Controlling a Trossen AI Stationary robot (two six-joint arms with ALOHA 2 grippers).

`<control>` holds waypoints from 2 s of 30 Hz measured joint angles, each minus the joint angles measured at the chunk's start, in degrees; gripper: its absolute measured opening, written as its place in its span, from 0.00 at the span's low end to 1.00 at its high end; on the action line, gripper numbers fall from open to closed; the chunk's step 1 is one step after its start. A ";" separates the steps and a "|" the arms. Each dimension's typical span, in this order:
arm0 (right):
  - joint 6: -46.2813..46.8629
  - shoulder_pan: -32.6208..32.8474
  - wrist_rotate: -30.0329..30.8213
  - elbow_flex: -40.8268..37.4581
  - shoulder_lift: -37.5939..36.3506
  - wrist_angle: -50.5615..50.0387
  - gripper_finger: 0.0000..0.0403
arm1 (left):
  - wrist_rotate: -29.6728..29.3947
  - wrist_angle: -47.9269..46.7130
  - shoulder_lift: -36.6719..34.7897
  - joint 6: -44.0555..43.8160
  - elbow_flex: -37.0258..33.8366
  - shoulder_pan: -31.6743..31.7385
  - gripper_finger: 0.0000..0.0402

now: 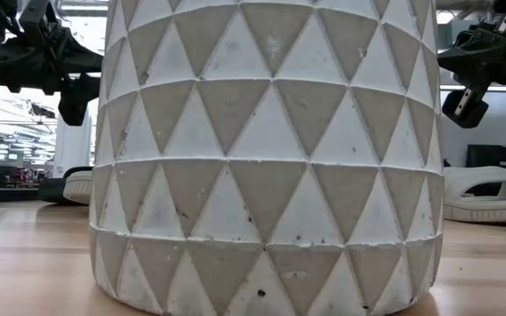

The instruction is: Pick and place slides into the shelf

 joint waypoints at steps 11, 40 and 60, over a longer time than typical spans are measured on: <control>0.00 0.02 0.00 0.00 0.00 -0.01 0.00 | -0.01 0.01 0.01 -0.02 0.00 -0.02 0.36; 2.13 0.34 4.67 0.02 0.00 22.33 0.00 | -0.07 0.27 -0.01 -3.88 0.00 0.00 0.36; -14.89 0.26 27.48 11.09 9.52 30.42 0.00 | -0.04 0.19 -0.01 -3.86 0.00 -0.01 0.36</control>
